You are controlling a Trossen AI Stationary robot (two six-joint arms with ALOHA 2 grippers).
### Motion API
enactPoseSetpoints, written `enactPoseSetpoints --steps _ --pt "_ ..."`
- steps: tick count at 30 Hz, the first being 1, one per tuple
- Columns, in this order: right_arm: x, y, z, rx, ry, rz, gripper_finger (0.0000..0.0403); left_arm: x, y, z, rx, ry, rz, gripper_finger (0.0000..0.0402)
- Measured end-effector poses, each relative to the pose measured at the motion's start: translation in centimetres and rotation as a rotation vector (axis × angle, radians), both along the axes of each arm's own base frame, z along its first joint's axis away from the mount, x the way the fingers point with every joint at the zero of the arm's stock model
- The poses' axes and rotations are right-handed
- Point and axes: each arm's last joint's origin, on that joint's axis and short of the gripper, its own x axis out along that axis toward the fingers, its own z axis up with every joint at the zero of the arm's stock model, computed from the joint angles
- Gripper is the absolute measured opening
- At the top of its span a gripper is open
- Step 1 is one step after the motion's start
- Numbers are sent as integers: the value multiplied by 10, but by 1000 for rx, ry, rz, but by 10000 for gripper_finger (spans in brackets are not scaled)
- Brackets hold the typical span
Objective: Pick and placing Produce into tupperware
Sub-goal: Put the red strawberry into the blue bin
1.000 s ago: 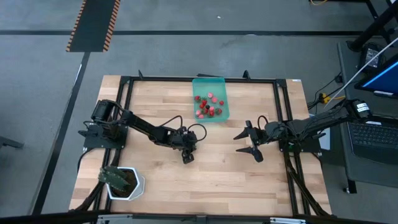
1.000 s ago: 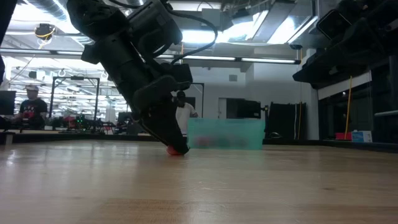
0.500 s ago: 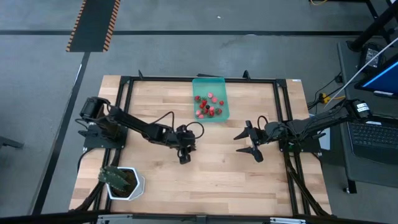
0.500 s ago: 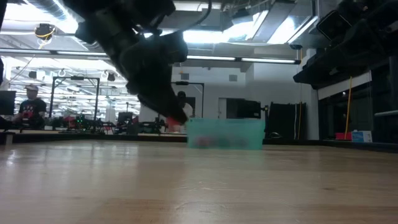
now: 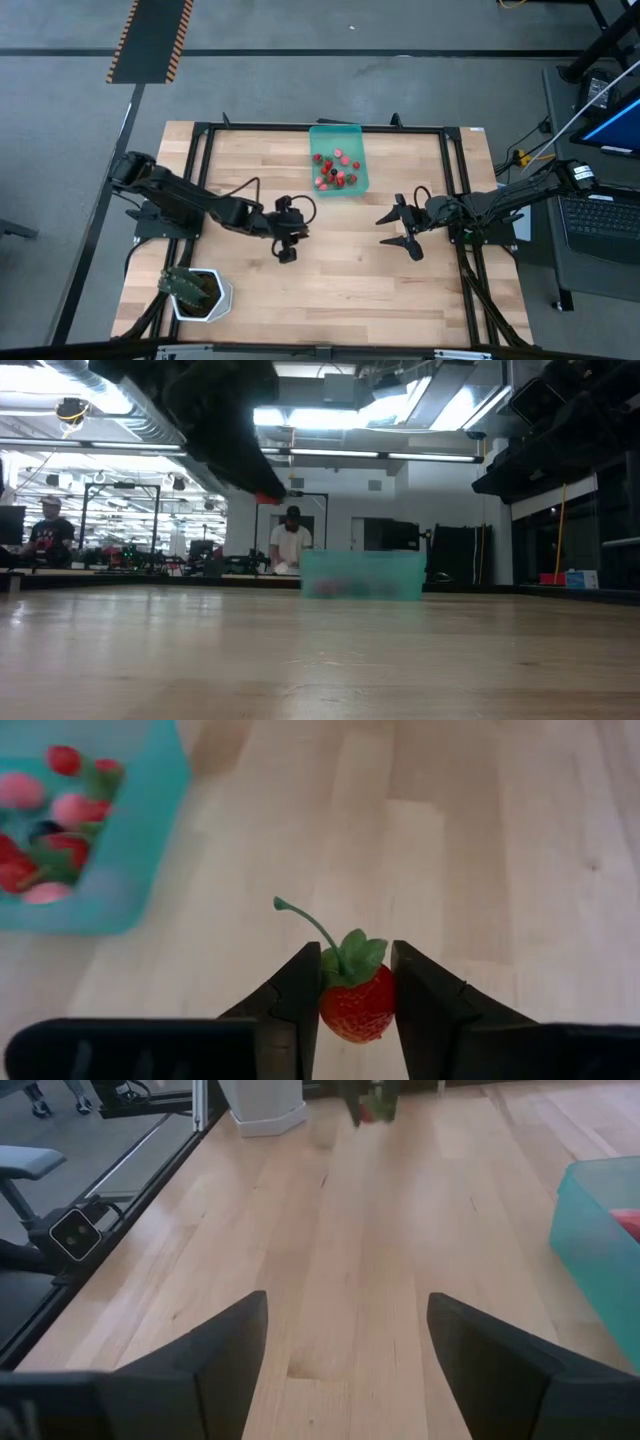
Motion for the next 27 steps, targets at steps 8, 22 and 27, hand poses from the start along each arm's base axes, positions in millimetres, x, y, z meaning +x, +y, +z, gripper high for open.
enactPoseSetpoints --steps 8,22,27 --pt "0 0 0 0 0 0 275 -18 -1 25 72 -47 44 92" --pt "0 0 0 0 2 0 275 -30 -4 25 107 -122 72 92" --pt "0 0 0 0 2 0 275 -34 2 2 32 -238 38 92"
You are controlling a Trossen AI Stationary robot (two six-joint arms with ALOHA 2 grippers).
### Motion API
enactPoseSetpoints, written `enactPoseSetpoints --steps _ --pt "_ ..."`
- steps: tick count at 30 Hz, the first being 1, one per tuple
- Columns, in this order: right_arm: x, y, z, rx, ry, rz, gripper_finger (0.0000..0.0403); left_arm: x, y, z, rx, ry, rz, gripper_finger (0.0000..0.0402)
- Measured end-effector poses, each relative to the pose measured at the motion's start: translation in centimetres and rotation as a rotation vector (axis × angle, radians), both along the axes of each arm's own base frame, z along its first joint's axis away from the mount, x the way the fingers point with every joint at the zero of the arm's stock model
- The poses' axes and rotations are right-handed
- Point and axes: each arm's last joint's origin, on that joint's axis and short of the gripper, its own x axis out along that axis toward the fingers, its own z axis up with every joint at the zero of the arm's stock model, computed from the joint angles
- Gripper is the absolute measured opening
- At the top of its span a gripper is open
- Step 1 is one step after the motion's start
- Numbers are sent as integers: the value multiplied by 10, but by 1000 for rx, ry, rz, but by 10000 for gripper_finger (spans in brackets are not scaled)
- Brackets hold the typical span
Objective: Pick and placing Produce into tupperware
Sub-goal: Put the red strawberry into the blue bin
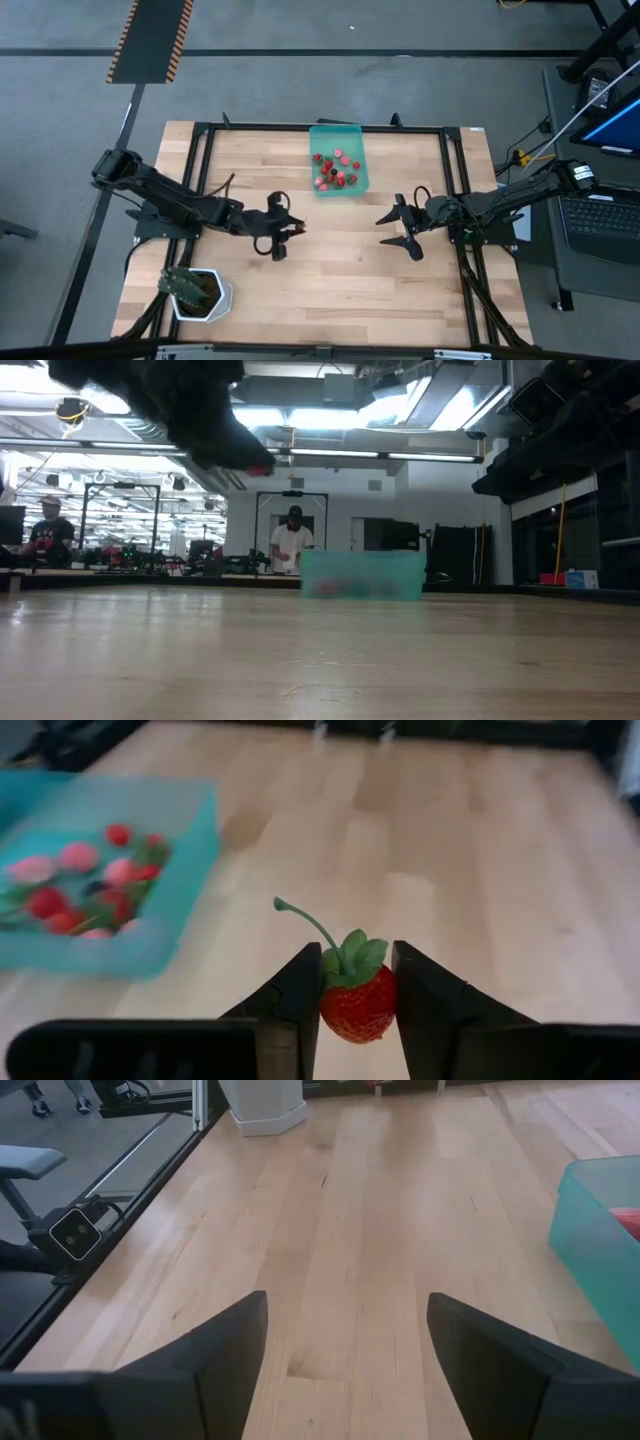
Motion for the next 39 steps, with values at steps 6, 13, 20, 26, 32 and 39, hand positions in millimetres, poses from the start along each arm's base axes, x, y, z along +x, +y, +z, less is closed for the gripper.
enactPoseSetpoints --steps 6,13,20,26,32,39 --pt "0 0 0 1 -2 0 275 -7 11 -14 -38 -189 -87 92" --pt "0 0 0 0 -5 0 275 -15 20 -17 -26 -359 -200 92" --pt "0 0 0 0 -5 1 275 -16 35 -21 -32 -384 -123 92" --pt "0 0 0 -4 -6 1 275 -1 50 -18 8 -383 -1 92" --pt "0 0 1 -5 -6 2 275 29 69 -25 115 -327 138 92" --pt "0 0 0 -5 -1 2 275 61 87 -31 144 -305 229 92"
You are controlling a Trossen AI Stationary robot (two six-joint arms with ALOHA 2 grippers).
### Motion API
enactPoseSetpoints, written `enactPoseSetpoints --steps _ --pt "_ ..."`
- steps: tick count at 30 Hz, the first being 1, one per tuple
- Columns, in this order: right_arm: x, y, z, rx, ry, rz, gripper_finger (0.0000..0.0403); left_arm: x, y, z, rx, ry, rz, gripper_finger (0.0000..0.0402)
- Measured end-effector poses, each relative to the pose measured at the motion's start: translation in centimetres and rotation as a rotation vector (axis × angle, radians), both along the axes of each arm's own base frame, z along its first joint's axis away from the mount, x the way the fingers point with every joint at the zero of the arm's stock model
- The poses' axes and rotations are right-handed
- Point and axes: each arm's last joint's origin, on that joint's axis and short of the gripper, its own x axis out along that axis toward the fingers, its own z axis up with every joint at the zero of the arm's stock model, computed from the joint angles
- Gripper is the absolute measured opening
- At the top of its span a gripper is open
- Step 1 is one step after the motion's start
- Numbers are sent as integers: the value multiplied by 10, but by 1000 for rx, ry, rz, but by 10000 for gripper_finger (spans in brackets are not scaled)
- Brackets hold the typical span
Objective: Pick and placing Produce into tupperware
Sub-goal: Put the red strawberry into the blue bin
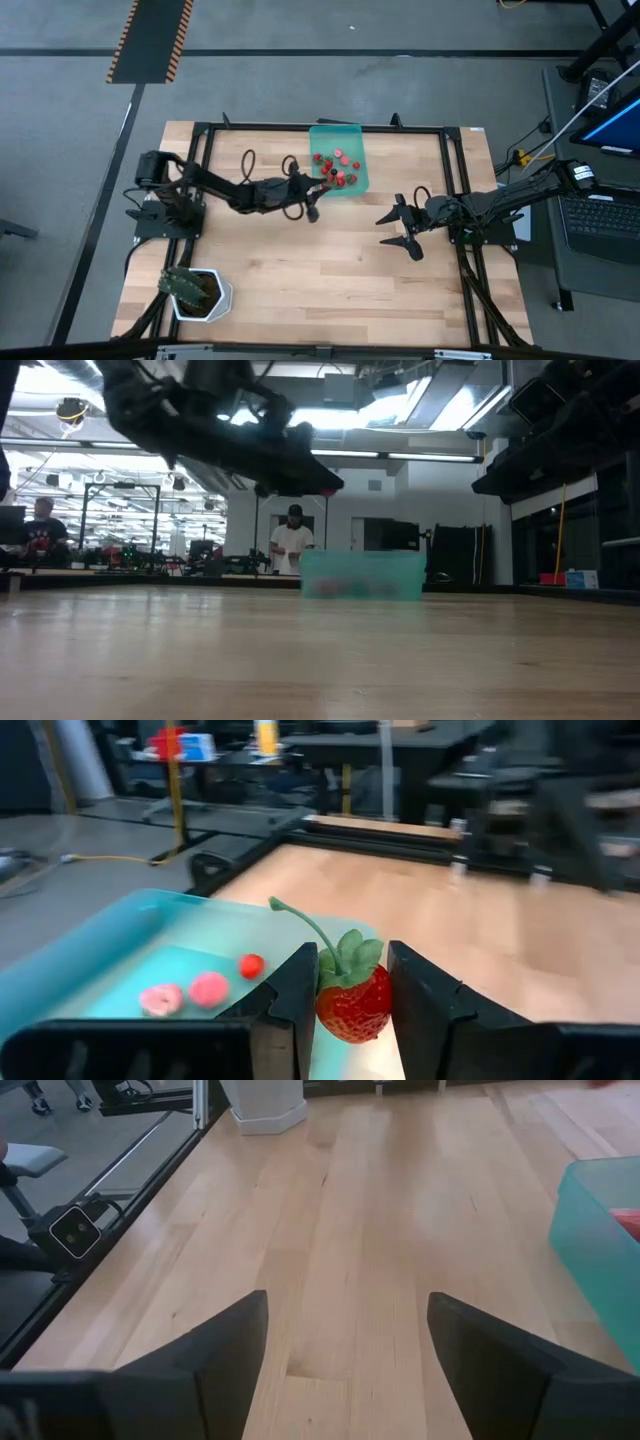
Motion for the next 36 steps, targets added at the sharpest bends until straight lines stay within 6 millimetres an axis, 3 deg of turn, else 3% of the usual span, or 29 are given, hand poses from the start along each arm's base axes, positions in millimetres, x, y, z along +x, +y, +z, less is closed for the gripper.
enactPoseSetpoints --steps 8,18,22,30,36 --pt "0 0 0 0 3 -1 275 18 36 2 -12 59 80 92" --pt "0 0 0 1 4 -1 275 29 84 19 -155 215 20 92" --pt "0 0 0 1 4 -1 275 36 98 26 -197 265 -15 92" --pt "0 0 0 5 3 -3 275 55 118 15 -220 365 -60 92" --pt "0 0 -1 25 15 -11 275 59 131 17 -258 372 -99 92"
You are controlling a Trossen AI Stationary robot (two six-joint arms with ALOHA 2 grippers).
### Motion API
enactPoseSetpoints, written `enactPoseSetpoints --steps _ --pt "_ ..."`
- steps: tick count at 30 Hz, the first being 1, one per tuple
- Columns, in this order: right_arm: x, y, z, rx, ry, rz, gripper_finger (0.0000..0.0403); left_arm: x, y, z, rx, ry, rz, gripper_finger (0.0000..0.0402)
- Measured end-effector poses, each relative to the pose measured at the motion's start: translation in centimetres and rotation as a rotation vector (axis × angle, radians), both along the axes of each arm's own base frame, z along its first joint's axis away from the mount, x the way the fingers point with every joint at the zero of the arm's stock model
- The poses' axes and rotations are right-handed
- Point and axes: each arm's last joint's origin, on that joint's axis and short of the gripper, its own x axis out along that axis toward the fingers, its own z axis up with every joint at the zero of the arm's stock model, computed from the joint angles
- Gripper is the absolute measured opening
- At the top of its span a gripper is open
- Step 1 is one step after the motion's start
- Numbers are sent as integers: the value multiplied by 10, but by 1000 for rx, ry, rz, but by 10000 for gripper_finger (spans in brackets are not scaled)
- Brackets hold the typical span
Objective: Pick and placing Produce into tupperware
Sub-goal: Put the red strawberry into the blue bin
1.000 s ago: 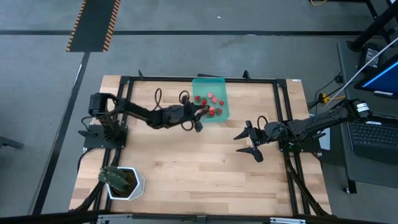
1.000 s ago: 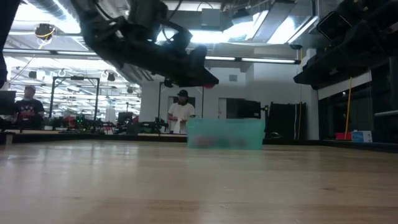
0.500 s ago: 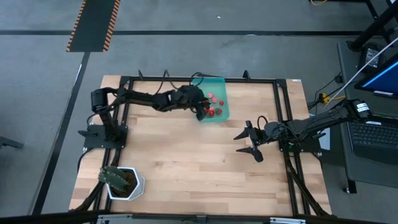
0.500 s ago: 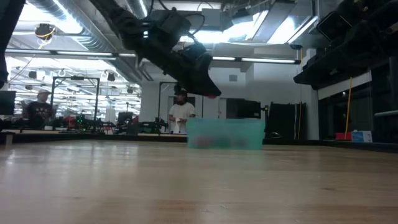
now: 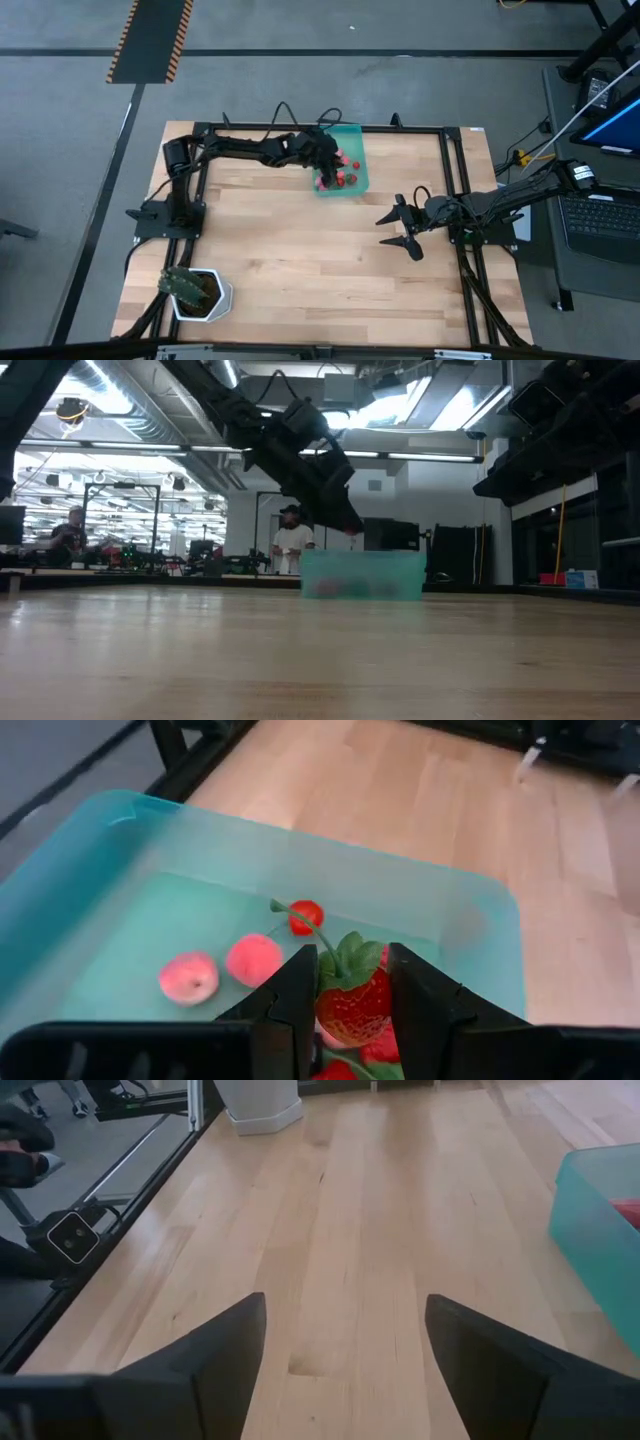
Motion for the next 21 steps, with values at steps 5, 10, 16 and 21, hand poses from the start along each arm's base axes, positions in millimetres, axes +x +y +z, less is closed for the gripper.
enactPoseSetpoints --steps 5,10,16,21 --pt "0 0 0 1 1 0 275 7 8 -12 -38 60 -5 92" --pt "0 0 0 0 0 0 275 17 12 -27 -40 101 -22 92" --pt "0 0 0 1 1 0 275 20 16 -31 -60 105 -29 92" --pt "0 0 0 0 0 0 275 15 20 -34 -93 140 -3 92"
